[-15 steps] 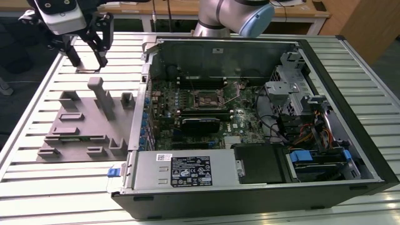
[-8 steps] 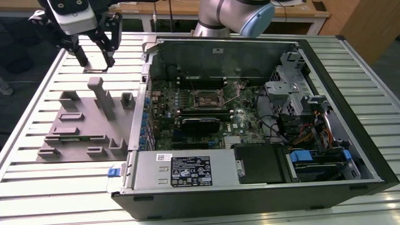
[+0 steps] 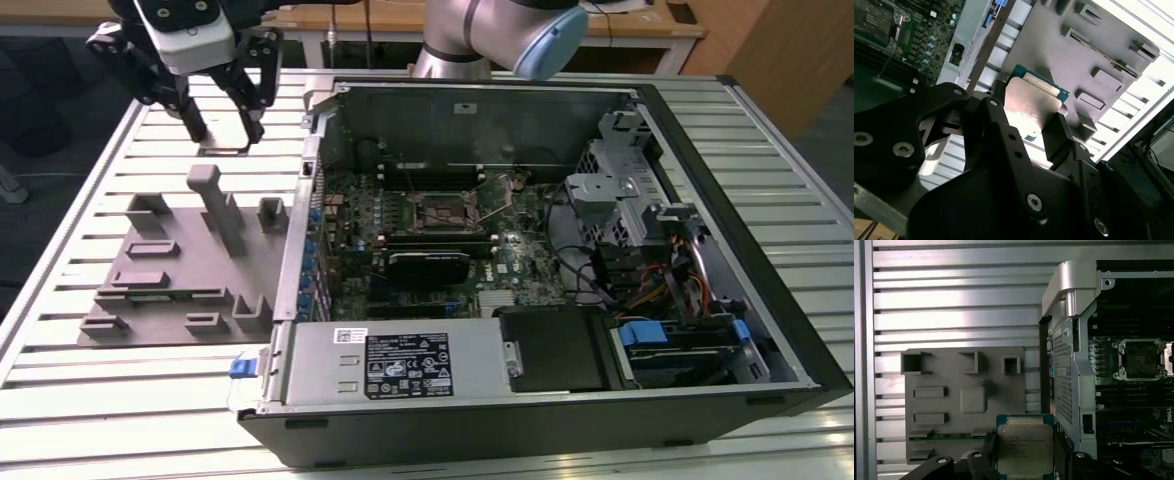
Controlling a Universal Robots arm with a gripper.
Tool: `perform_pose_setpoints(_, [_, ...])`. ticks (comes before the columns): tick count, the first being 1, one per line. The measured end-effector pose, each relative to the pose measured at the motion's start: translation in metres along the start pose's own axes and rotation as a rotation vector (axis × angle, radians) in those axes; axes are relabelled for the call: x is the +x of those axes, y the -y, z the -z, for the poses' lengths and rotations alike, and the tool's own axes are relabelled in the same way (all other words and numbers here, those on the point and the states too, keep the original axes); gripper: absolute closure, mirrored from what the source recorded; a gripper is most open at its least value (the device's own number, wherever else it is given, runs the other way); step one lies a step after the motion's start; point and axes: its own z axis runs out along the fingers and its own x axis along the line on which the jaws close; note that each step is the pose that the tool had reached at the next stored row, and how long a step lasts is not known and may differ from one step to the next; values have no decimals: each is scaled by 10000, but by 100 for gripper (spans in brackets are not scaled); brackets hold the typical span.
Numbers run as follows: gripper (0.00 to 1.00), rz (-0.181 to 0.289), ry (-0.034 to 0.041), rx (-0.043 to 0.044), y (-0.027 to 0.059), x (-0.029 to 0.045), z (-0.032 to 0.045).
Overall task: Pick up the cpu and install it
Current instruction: 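Pick up the cpu and move it towards the insertion slot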
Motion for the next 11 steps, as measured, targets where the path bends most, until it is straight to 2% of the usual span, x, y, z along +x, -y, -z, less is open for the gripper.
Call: perform_pose_setpoints(11, [46, 1, 0, 0, -11, -208, -4])
